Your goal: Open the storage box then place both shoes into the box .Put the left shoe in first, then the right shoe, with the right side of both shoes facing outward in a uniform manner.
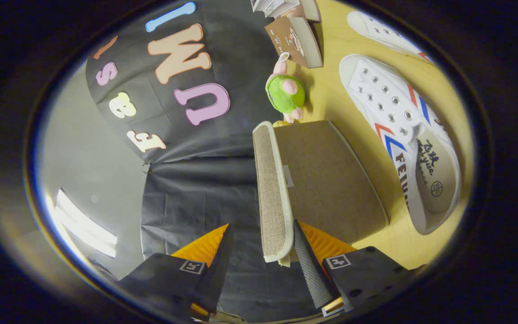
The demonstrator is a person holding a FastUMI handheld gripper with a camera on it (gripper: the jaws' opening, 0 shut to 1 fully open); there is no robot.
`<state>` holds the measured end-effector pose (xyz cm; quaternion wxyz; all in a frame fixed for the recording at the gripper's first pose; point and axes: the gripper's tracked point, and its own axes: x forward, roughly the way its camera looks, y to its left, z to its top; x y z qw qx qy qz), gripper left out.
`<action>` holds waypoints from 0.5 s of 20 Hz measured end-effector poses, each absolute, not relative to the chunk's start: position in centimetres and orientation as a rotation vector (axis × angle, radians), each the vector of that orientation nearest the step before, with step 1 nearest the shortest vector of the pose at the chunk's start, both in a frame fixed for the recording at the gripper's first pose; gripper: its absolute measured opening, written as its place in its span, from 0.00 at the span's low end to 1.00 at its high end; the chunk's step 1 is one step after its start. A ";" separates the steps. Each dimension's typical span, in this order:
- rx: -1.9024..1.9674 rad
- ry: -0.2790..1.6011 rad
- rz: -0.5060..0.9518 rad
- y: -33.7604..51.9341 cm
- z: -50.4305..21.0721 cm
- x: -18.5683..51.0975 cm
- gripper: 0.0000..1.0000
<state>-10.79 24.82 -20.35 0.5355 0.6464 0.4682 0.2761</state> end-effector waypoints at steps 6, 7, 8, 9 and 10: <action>1.444 1.050 0.527 23.3 -22.4 -8.7 0.11; 1.435 1.035 0.566 23.7 -21.4 -8.5 0.04; 1.421 1.023 0.589 24.0 -20.6 -8.5 0.04; 1.392 0.991 0.611 24.2 -19.8 -8.4 0.03; 1.342 0.962 0.621 24.3 -19.3 -8.2 0.03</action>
